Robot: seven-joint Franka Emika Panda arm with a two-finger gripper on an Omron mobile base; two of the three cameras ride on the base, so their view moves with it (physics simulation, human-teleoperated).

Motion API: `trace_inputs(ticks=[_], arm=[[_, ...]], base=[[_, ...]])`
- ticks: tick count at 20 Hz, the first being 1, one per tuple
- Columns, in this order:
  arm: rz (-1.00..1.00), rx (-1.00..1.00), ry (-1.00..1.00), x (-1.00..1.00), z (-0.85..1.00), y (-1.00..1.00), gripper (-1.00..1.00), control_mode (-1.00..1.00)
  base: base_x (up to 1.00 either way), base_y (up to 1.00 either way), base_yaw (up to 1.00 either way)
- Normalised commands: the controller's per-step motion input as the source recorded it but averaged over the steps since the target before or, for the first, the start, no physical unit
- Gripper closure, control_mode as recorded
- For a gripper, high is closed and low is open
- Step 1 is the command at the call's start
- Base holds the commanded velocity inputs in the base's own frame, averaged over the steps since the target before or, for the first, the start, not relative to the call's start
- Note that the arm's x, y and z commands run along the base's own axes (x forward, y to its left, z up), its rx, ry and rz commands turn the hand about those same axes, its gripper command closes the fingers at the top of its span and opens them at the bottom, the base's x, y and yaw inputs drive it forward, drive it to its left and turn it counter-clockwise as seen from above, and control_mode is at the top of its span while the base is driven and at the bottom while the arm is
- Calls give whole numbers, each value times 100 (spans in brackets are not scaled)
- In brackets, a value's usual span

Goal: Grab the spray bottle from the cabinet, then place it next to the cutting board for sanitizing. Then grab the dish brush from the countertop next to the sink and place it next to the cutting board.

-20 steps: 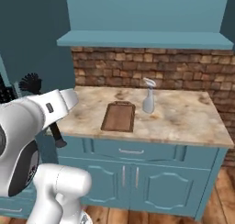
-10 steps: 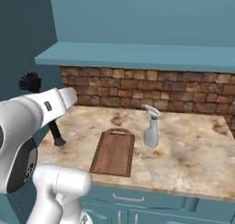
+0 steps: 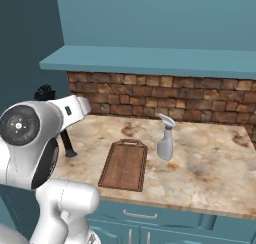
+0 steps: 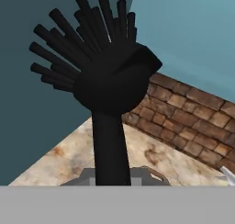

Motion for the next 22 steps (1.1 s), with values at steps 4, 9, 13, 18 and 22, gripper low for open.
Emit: trace_inputs(ticks=[4,9,13,18,22], arm=[[-1,-3,38,100,-100,31,100,-100],[-1,-1,45,99,-100,12,100,-100],[0,0,29,82,-100,-3,100,-100],[-6,0,17,46,-86,2,100,-100],[-13,4,5,23,-73,33,100,-100]], base=[[0,0,0],[0,0,0],[0,0,0],[0,0,0],[0,0,0]])
